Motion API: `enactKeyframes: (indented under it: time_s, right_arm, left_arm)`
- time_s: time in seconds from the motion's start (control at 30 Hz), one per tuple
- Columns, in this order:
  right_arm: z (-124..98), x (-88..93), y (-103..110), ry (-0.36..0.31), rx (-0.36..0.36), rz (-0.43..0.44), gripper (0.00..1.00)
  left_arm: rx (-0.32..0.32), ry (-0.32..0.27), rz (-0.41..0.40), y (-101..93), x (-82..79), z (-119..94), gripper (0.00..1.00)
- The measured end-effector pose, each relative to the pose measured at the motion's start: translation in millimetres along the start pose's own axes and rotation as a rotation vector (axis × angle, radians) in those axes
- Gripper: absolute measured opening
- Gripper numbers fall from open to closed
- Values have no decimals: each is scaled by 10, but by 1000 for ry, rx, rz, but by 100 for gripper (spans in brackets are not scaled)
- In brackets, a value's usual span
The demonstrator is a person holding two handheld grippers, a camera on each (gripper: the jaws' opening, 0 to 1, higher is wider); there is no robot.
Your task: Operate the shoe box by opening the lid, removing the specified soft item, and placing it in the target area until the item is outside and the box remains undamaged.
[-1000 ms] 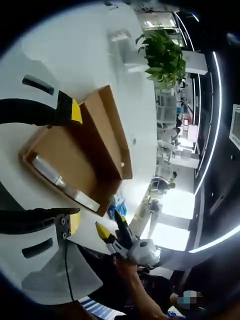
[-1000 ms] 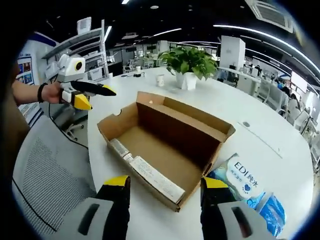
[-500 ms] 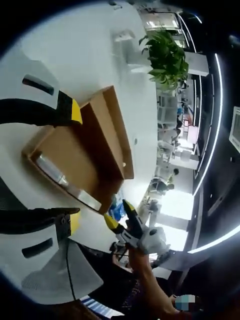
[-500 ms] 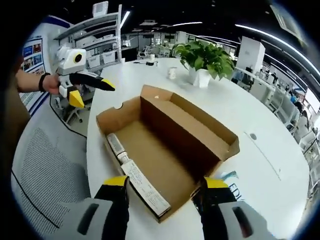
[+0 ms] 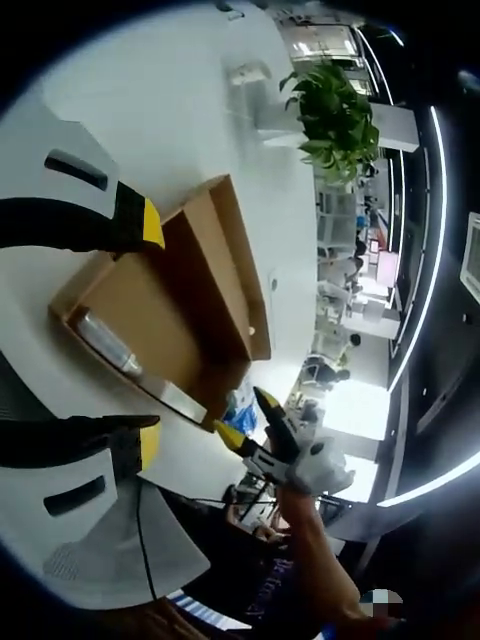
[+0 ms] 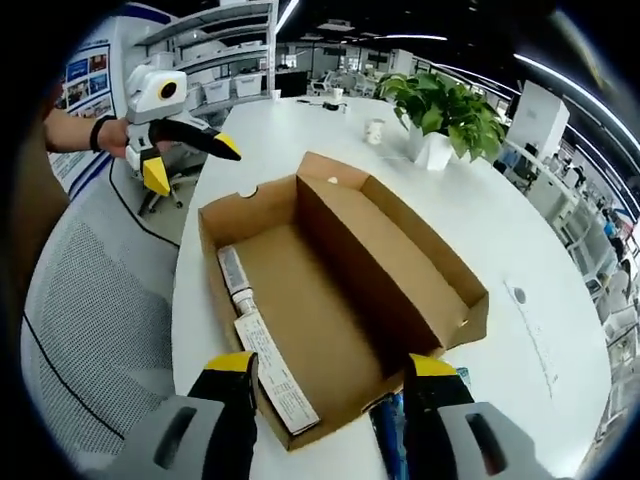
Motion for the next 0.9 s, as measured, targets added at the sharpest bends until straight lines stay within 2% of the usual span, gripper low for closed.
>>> enactKeyframes:
  time_s: [0.3, 0.4, 0.47, 0.77, 0.9]
  right_arm:
    - [155, 1, 14, 72, -72, -142, 59]
    - [197, 36, 5, 114, -105, -230, 59]
    - [227, 57, 6, 129, -115, -259, 60]
    - [358, 168, 77, 197, -168, -360, 61]
    - [425, 150, 93, 203, -177, -370, 61]
  left_arm:
    - [-3, 7, 5, 21, 5, -29, 65]
    - [-4, 7, 4, 31, -2, -39, 65]
    - [-5, 10, 5, 37, 5, -41, 65]
    - [-7, 14, -3, 20, 36, -44, 65]
    - [-6, 16, 0, 7, 39, -46, 65]
Point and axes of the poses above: the point that each gripper's makers call its tool centre point, and the gripper's own axes: z roughly forward along the fingers, y roughly to its left, x roughly out of its underside, the point moved 5 cm from there along -z, roughly backward along the fingers, and after that the axes turned 10 degrees about x, right-handed, at the moved point
